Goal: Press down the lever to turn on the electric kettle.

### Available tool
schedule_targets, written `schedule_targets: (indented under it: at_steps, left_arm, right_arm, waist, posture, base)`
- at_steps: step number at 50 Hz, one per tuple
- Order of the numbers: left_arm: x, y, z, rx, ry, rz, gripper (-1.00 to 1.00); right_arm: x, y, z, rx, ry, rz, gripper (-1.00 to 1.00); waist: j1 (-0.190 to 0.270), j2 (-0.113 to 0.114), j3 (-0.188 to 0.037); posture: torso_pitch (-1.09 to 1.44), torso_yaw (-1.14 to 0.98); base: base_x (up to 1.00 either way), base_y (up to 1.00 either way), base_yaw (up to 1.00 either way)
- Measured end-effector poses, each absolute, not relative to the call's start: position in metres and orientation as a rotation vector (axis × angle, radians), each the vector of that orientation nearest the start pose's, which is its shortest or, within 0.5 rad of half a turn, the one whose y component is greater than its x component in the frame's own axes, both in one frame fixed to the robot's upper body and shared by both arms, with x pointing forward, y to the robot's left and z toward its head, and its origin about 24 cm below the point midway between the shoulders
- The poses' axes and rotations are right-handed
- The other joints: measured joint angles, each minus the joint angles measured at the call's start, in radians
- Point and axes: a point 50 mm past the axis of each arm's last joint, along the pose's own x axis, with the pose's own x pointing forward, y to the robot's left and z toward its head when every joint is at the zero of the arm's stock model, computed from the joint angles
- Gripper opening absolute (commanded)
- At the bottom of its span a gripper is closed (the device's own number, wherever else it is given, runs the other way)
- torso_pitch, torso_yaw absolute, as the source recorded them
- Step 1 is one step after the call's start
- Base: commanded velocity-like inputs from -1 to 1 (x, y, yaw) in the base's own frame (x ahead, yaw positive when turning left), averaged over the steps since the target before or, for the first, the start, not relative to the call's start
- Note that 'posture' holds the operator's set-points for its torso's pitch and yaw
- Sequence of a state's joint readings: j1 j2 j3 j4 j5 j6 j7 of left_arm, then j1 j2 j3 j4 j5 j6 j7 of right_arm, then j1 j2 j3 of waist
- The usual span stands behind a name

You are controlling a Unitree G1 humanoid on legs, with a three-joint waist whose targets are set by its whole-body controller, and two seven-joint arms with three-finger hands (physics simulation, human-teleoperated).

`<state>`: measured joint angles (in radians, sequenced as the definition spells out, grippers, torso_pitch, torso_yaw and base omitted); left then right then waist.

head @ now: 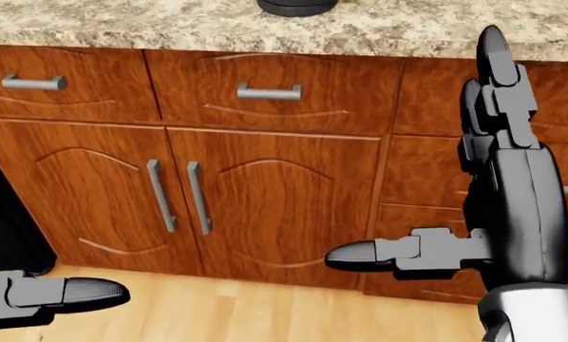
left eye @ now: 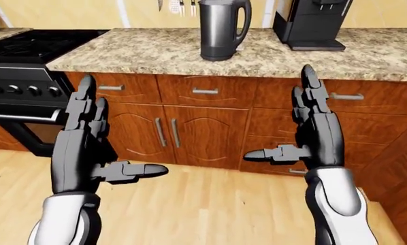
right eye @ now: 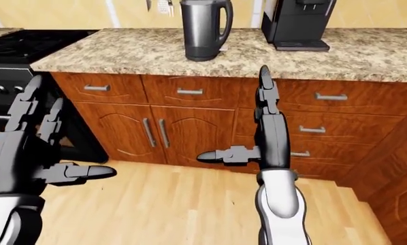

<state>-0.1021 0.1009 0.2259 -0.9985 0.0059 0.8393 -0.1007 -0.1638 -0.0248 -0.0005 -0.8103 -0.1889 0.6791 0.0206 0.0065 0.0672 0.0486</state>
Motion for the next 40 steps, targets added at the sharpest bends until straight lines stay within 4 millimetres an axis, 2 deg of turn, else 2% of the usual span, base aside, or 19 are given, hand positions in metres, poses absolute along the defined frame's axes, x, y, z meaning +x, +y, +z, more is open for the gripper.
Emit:
schedule_targets:
  at_steps: [2,4,8,10,11,12,13,16,21,23,24,25,26,28,30,34,37,38,40]
  left_arm:
    - [0.201,0.189,0.199,0.122,-0.246,0.11,1.0]
    - [0.2,0.189,0.201,0.122,-0.256,0.108,1.0]
    - [0.198,0.188,0.205,0.128,-0.283,0.107,1.0]
    - [0.198,0.188,0.205,0.13,-0.287,0.107,1.0]
    - [0.198,0.187,0.205,0.123,-0.288,0.101,1.0]
    - [0.199,0.185,0.203,0.116,-0.278,0.088,1.0]
    - [0.2,0.184,0.201,0.112,-0.263,0.077,1.0]
    - [0.201,0.184,0.199,0.111,-0.251,0.069,1.0]
    - [0.197,0.184,0.206,0.121,-0.295,0.08,1.0]
    - [0.198,0.184,0.206,0.122,-0.3,0.077,1.0]
    - [0.198,0.185,0.206,0.126,-0.3,0.081,1.0]
    - [0.199,0.186,0.205,0.128,-0.289,0.088,1.0]
    - [0.2,0.188,0.202,0.125,-0.271,0.096,1.0]
    - [0.201,0.19,0.198,0.125,-0.245,0.11,1.0]
    - [0.201,0.189,0.201,0.128,-0.253,0.106,1.0]
    - [0.198,0.187,0.205,0.137,-0.287,0.099,1.0]
    - [0.197,0.187,0.208,0.142,-0.298,0.097,1.0]
    - [0.198,0.186,0.207,0.132,-0.294,0.089,1.0]
    - [0.2,0.184,0.204,0.127,-0.271,0.068,1.0]
  right_arm:
    - [0.23,-0.151,0.19,-0.153,-0.271,-0.067,1.0]
    - [0.23,-0.152,0.191,-0.155,-0.277,-0.073,1.0]
    - [0.228,-0.151,0.196,-0.157,-0.308,-0.075,1.0]
    - [0.228,-0.151,0.197,-0.157,-0.317,-0.073,1.0]
    - [0.228,-0.152,0.197,-0.162,-0.319,-0.078,1.0]
    - [0.228,-0.154,0.196,-0.166,-0.31,-0.089,1.0]
    - [0.229,-0.156,0.193,-0.165,-0.292,-0.099,1.0]
    - [0.231,-0.157,0.187,-0.164,-0.258,-0.107,1.0]
    - [0.228,-0.155,0.194,-0.161,-0.3,-0.096,1.0]
    - [0.228,-0.155,0.195,-0.162,-0.308,-0.096,1.0]
    - [0.228,-0.154,0.196,-0.158,-0.311,-0.092,1.0]
    - [0.229,-0.152,0.194,-0.154,-0.299,-0.083,1.0]
    - [0.23,-0.151,0.191,-0.153,-0.283,-0.072,1.0]
    - [0.231,-0.149,0.187,-0.153,-0.262,-0.058,1.0]
    - [0.231,-0.15,0.188,-0.153,-0.266,-0.064,1.0]
    - [0.23,-0.15,0.193,-0.154,-0.301,-0.073,1.0]
    - [0.229,-0.149,0.195,-0.153,-0.311,-0.063,1.0]
    - [0.23,-0.151,0.194,-0.16,-0.303,-0.07,1.0]
    - [0.231,-0.155,0.188,-0.163,-0.272,-0.093,1.0]
  waist:
    - [0.005,-0.003,-0.006]
    - [0.005,-0.022,-0.011]
    - [0.014,-0.07,-0.006]
    - [0.016,-0.108,-0.012]
    - [0.008,-0.11,-0.016]
    - [-0.002,-0.1,-0.009]
    - [-0.006,-0.103,-0.004]
    - [-0.011,-0.101,-0.008]
    - [-0.017,-0.04,-0.001]
    - [-0.022,-0.002,-0.007]
    - [-0.018,0.007,-0.012]
    - [-0.01,-0.004,-0.006]
    - [-0.004,-0.004,-0.003]
    - [0.002,-0.001,-0.006]
    - [0.004,-0.017,-0.012]
    - [0.012,-0.06,-0.01]
    - [0.014,-0.114,-0.018]
    - [0.004,-0.103,-0.015]
    - [-0.007,-0.107,-0.007]
  posture:
    - [0.0,0.0]
    - [0.0,0.0]
    - [0.0,0.0]
    - [0.0,0.0]
    - [0.0,0.0]
    - [0.0,0.0]
    - [0.0,0.0]
    - [0.0,0.0]
    - [0.0,0.0]
    - [0.0,0.0]
    - [0.0,0.0]
    - [0.0,0.0]
    - [0.0,0.0]
    - [0.0,0.0]
    - [0.0,0.0]
    - [0.0,0.0]
    - [0.0,0.0]
    - [0.0,0.0]
    - [0.0,0.0]
  base:
    - [0.24,0.0,0.0]
    - [0.23,0.0,0.0]
    - [0.25,0.0,0.0]
    - [0.25,0.0,0.0]
    - [0.24,0.0,0.0]
    - [0.25,0.0,0.0]
    - [0.24,0.0,0.0]
    - [0.25,0.0,0.0]
    - [0.25,0.0,0.0]
    - [0.24,0.0,0.0]
    - [0.24,0.0,0.0]
    - [0.23,0.0,0.0]
    - [0.23,0.0,0.0]
    - [0.25,0.0,0.0]
    - [0.25,0.0,0.0]
    - [0.25,0.0,0.0]
    - [0.24,0.0,0.0]
    - [0.25,0.0,0.0]
    - [0.24,0.0,0.0]
